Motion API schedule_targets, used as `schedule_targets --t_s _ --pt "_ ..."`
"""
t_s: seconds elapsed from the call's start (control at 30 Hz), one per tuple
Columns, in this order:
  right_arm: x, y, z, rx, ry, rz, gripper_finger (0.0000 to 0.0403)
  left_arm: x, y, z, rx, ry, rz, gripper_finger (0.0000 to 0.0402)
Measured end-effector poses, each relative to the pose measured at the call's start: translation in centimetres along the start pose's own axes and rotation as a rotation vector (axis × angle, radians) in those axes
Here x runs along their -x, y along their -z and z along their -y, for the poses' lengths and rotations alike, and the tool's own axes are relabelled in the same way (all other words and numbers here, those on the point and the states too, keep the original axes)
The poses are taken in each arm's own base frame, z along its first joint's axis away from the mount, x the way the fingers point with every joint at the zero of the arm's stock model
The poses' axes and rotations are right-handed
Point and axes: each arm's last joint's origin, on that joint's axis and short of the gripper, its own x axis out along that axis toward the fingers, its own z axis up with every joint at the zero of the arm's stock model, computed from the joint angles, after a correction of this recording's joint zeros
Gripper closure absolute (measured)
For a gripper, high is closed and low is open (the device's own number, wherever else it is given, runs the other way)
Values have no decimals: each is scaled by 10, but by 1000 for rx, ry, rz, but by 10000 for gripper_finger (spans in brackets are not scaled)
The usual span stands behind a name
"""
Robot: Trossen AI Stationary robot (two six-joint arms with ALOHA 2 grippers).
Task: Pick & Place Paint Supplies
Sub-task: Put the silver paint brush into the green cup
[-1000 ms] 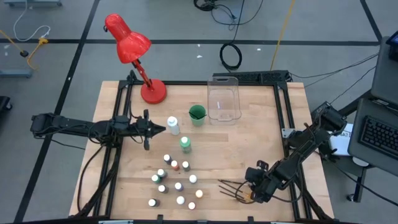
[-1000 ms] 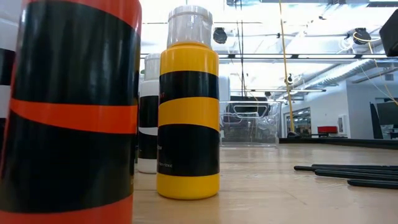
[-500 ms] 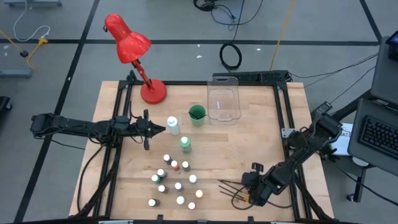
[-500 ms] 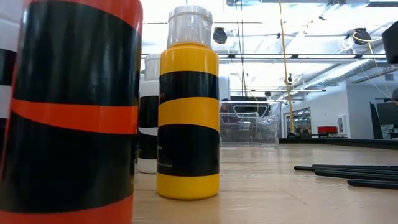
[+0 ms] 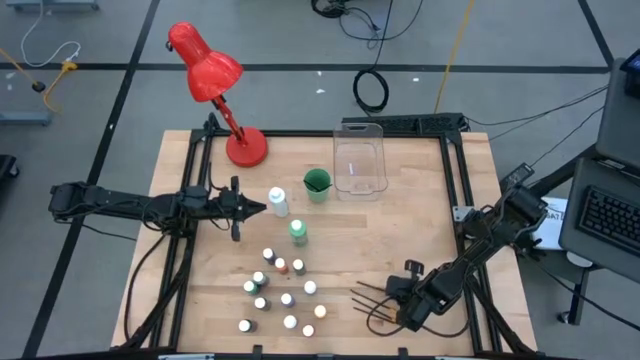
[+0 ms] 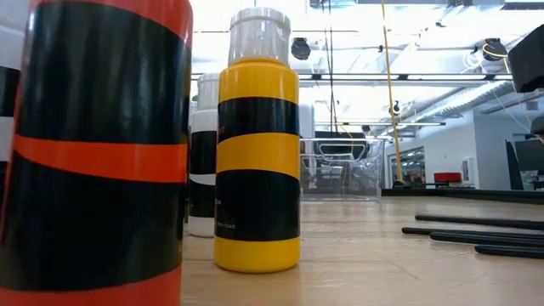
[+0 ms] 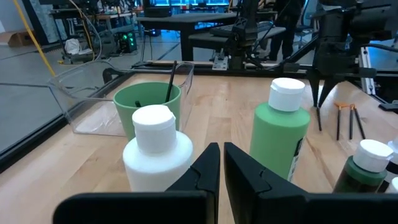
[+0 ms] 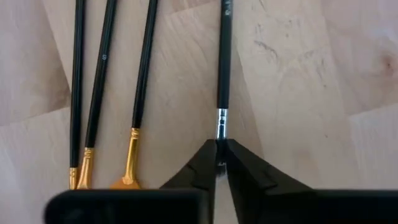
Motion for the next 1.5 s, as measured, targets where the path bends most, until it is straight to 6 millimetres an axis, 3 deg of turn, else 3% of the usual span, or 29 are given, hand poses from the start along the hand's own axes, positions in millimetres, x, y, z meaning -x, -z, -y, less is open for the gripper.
schedule_targets --t_s 0.2,0.43,0.83,0.97,1.1,1.2,1.5 --pt "3 -2 -3 28 -2 94 392 0 0 0 0 0 1 376" --pt "29 -9 -6 79 -87 274 401 0 0 0 0 0 1 376" --pt "67 -23 4 118 20 645 401 0 0 0 -1 0 1 376" --pt "70 -30 8 88 -23 615 401 0 0 0 -2 0 1 376" --pt "65 -32 8 26 -151 449 402 0 0 0 -2 0 2 376" --pt "58 -31 12 -17 -136 365 396 0 0 0 -3 0 1 376" --pt "48 -44 48 -107 109 268 287 0 0 0 -2 -1 2 376"
